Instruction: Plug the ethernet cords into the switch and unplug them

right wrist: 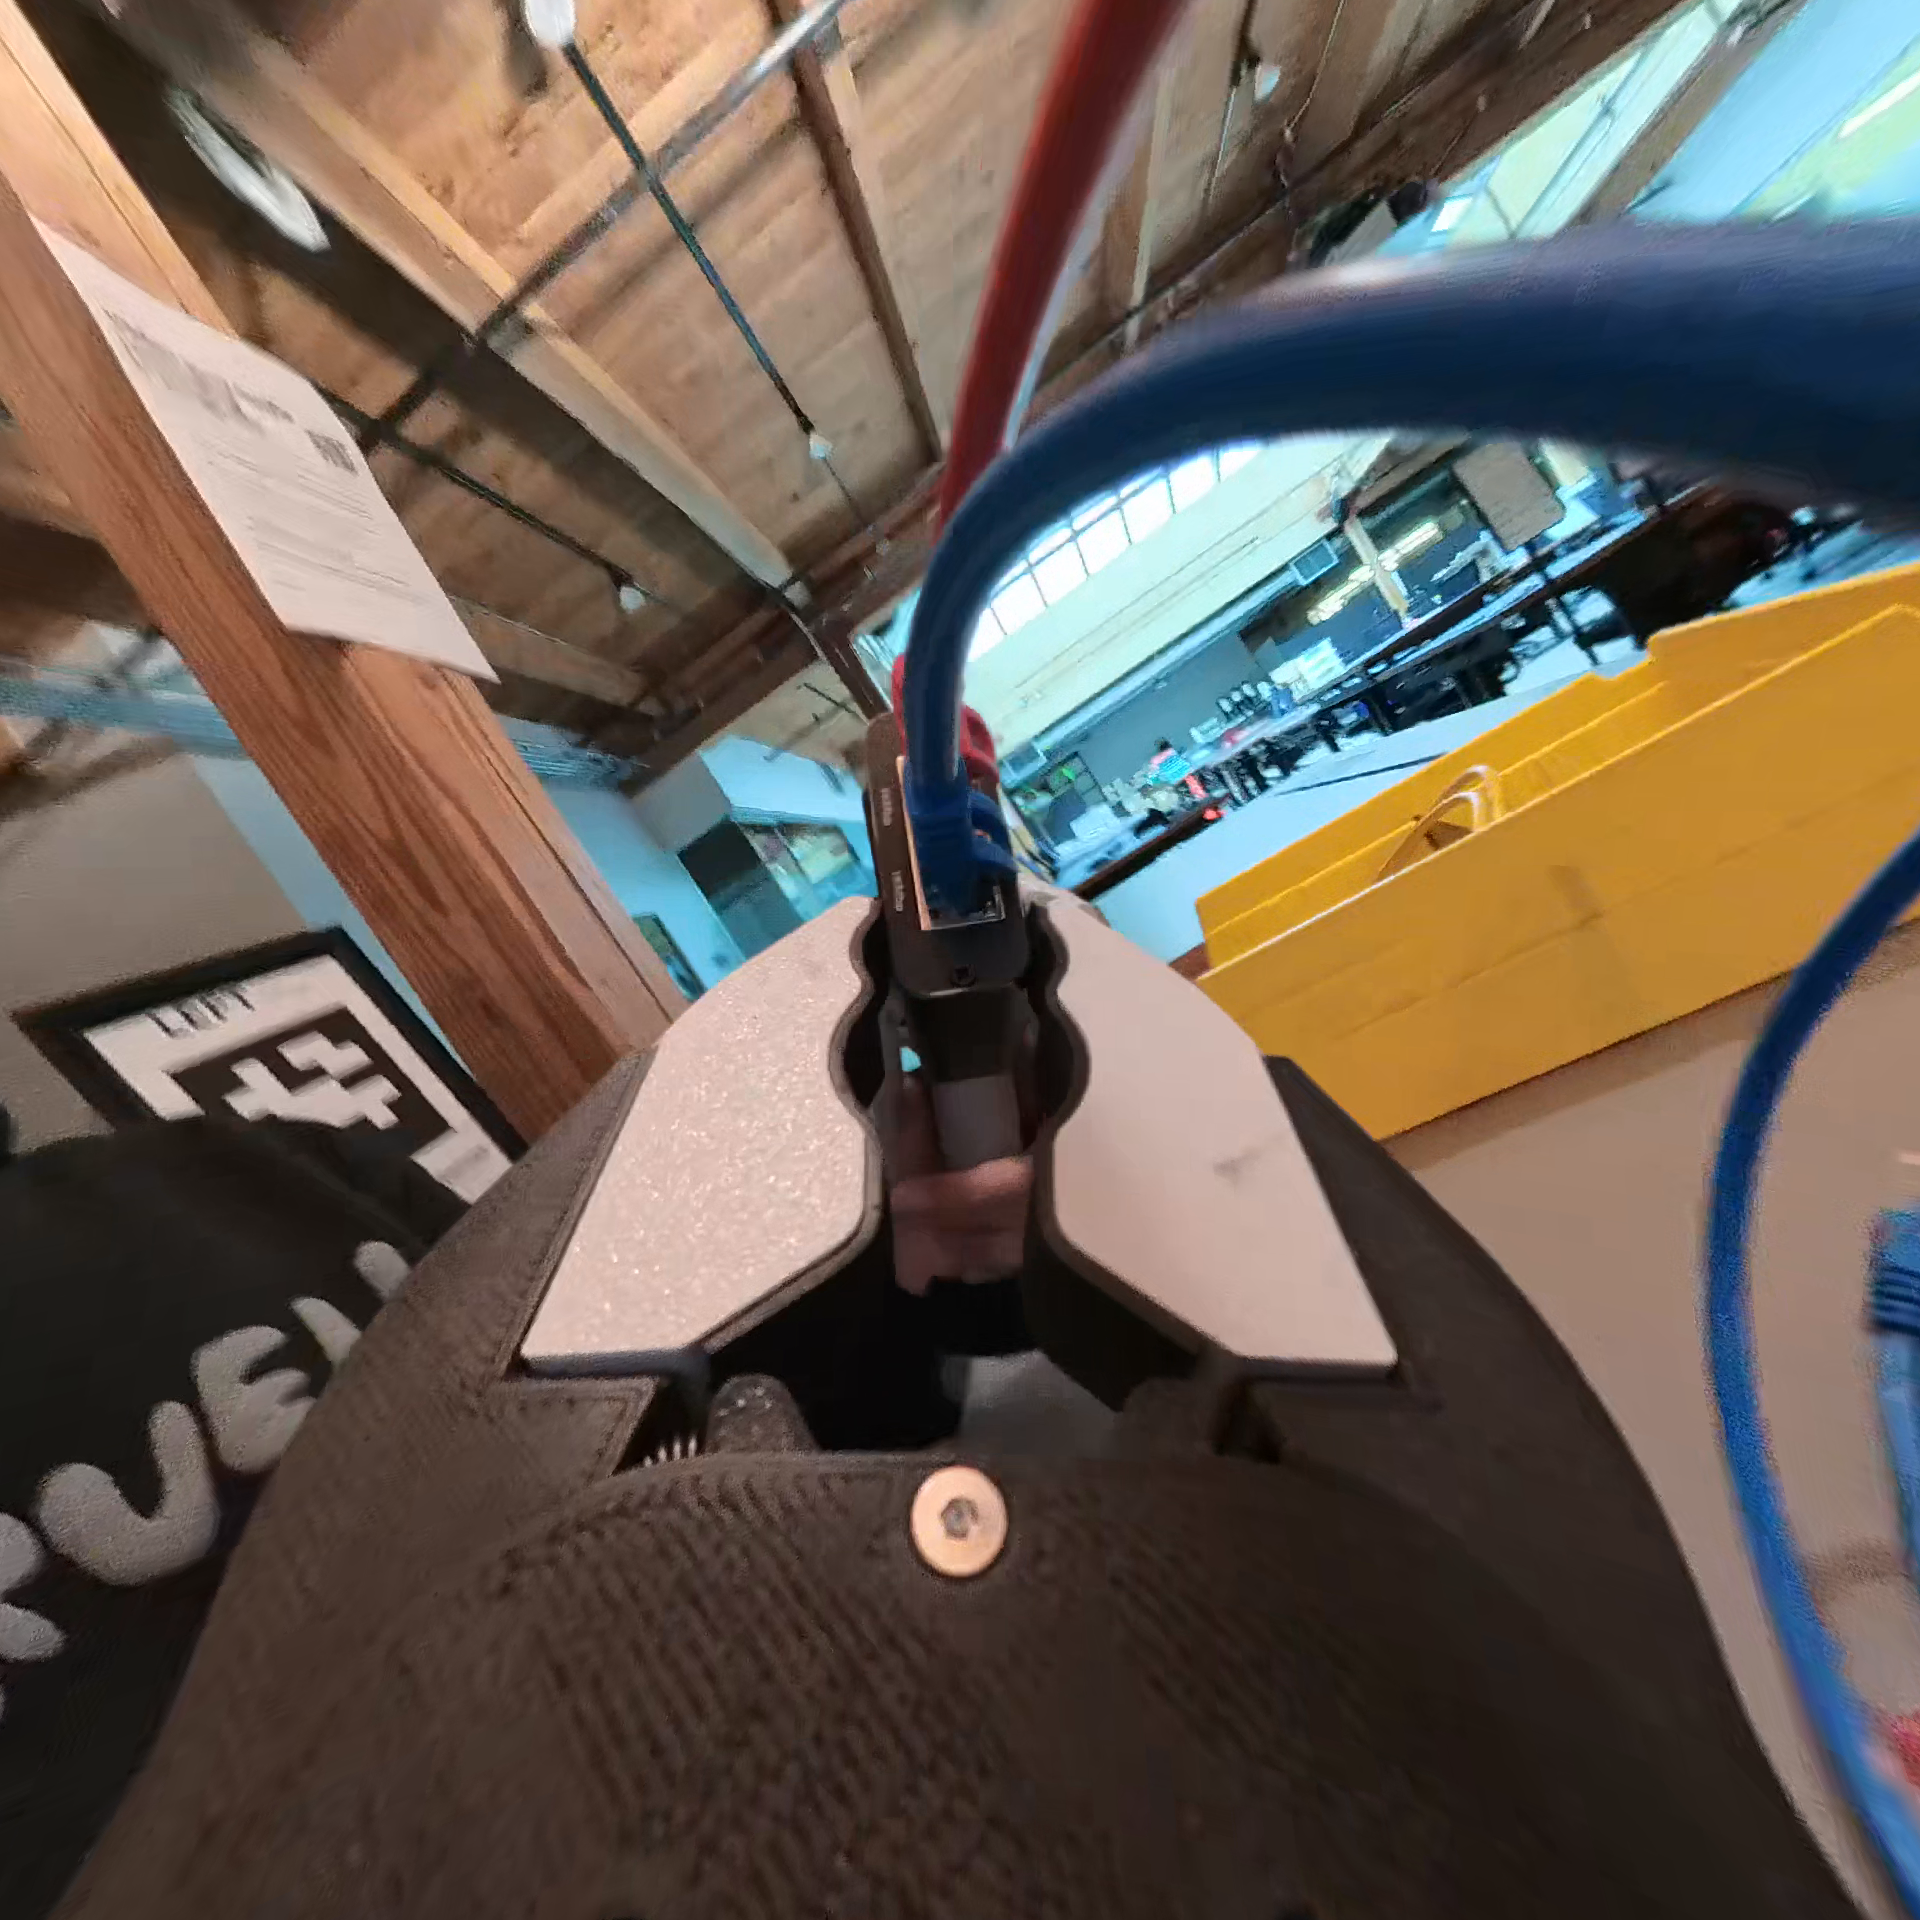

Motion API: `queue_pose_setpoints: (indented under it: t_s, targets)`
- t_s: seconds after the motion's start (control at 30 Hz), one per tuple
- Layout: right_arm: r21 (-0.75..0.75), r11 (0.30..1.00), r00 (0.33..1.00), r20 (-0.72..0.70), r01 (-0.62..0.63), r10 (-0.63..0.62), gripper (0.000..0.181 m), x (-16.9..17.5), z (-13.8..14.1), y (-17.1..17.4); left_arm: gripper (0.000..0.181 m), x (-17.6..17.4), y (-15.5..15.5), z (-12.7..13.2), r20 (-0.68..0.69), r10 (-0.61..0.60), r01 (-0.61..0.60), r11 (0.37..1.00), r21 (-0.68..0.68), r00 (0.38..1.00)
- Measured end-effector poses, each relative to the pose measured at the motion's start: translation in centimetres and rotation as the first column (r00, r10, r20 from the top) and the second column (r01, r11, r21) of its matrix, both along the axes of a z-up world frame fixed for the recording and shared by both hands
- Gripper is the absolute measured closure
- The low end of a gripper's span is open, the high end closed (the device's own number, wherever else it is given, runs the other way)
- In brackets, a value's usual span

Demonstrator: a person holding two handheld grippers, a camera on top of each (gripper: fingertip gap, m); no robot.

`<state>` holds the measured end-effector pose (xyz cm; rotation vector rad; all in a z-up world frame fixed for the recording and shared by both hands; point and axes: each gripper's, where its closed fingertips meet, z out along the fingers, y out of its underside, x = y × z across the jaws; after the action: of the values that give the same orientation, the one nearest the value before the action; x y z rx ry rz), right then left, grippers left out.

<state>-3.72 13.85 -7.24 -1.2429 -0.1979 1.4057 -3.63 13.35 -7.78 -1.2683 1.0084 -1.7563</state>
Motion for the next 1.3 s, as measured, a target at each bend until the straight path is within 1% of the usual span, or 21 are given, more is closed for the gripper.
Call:
queue_pose_setpoints:
  t_s: [0.07,0.1,0.13,0.2,0.23,0.3,0.33,0.37,0.4,0.43,0.47,0.53,0.63,0.77,0.87,1.0,1.07,1.1,1.17,1.2,1.3]
  targets:
    - [0.015,0.998,0.977,0.199,0.068,-0.069,0.148,-0.4,-1.6,0.5,0.158,-0.1,0.3,0.0,0.009,-0.005,0.005,0.999,-0.035,1.0]
    - [-0.003,0.996,0.932,0.353,0.085,-0.078,0.124,-0.7,-3.4,0.6,0.158,-0.1,1.1,-0.1,-0.01,0.033,-0.034,0.997,-0.068,0.999]
    - [-0.052,0.998,0.859,0.512,0.017,0.012,0.107,-1.5,-5.7,-0.3,0.158,-0.3,1.9,-0.3,-0.026,0.062,-0.065,0.989,-0.132,0.998]
    - [-0.231,0.944,0.622,0.711,-0.234,0.328,0.11,-3.0,-9.5,-4.9,0.158,-0.7,3.1,-0.7,-0.036,0.067,-0.074,0.958,-0.276,0.997]
    - [-0.23,0.932,0.51,0.787,-0.28,0.347,0.118,-3.1,-10.0,-6.2,0.158,-0.9,3.7,-1.1,-0.048,0.072,-0.084,0.942,-0.326,0.996]
    - [0.004,0.97,0.404,0.91,-0.243,0.098,0.107,-3.3,-8.4,-5.9,0.158,-0.9,4.5,-2.0,-0.074,0.065,-0.09,0.912,-0.399,0.995]
    - [0.209,0.959,0.386,0.914,-0.192,-0.122,0.101,-3.3,-6.1,-4.9,0.157,-0.8,4.5,-2.3,-0.074,0.045,-0.073,0.894,-0.443,0.996]
    - [0.438,0.896,0.379,0.844,-0.079,-0.379,0.099,-2.7,-2.9,-3.6,0.158,-0.7,4.2,-2.5,-0.07,0.015,-0.047,0.879,-0.475,0.997]
    - [0.604,0.797,0.358,0.738,0.028,-0.572,0.111,-1.7,0.1,-2.9,0.158,-0.4,3.9,-2.8,-0.079,-0.017,-0.025,0.867,-0.497,0.997]
    - [0.689,0.719,0.322,0.663,0.089,-0.675,0.131,-0.8,1.9,-2.7,0.157,-0.2,3.6,-3.2,-0.094,-0.043,-0.011,0.86,-0.511,0.995]
    - [0.718,0.69,0.28,0.647,0.089,-0.709,0.143,-0.1,2.3,-2.8,0.157,0.1,3.1,-3.5,-0.105,-0.073,0.008,0.856,-0.516,0.992]
    - [0.721,0.692,0.154,0.684,0.004,-0.713,0.139,1.2,0.8,-2.9,0.157,0.3,2.0,-3.8,-0.112,-0.163,0.078,0.839,-0.538,0.98]
    - [0.679,0.73,0.006,0.733,-0.085,-0.681,0.105,2.6,-1.2,-3.1,0.157,0.0,-0.7,-3.5,-0.121,-0.354,0.246,0.821,-0.515,0.927]
    - [0.603,0.781,0.154,0.797,-0.162,-0.584,0.088,-0.4,-1.9,-4.8,0.157,-0.8,-3.4,-2.5,-0.145,-0.494,0.381,0.798,-0.467,0.857]
    - [0.544,0.816,0.136,0.839,-0.194,-0.527,0.087,-0.7,-3.6,-4.7,0.157,-1.3,-4.4,-2.7,-0.165,-0.565,0.443,0.769,-0.462,0.809]
    - [0.503,0.841,0.231,0.858,-0.2,-0.458,0.082,-1.3,-5.2,-4.1,0.157,-1.7,-5.4,-2.9,-0.137,-0.648,0.519,0.703,-0.486,0.75]
    - [0.495,0.851,0.311,0.848,-0.176,-0.43,0.09,-1.2,-5.5,-3.7,0.157,-1.1,-4.7,-3.3,-0.134,-0.622,0.48,0.707,-0.52,0.771]
    - [0.512,0.843,0.375,0.823,-0.167,-0.426,0.106,-1.2,-5.1,-3.7,0.156,-1.0,-4.3,-3.5,-0.126,-0.612,0.463,0.702,-0.54,0.781]
    - [0.556,0.824,0.519,0.738,-0.107,-0.431,0.119,-1.3,-3.8,-3.4,0.157,-0.7,-3.5,-3.8,-0.09,-0.603,0.447,0.676,-0.586,0.793]
    - [0.553,0.829,0.547,0.722,-0.088,-0.423,0.119,-1.1,-4.0,-3.2,0.156,-0.5,-3.2,-4.0,-0.074,-0.599,0.44,0.661,-0.608,0.797]
    - [0.496,0.864,0.509,0.768,-0.088,-0.389,0.117,-0.8,-6.4,-2.2,0.156,0.0,-2.8,-4.9,-0.077,-0.583,0.41,0.652,-0.638,0.809]
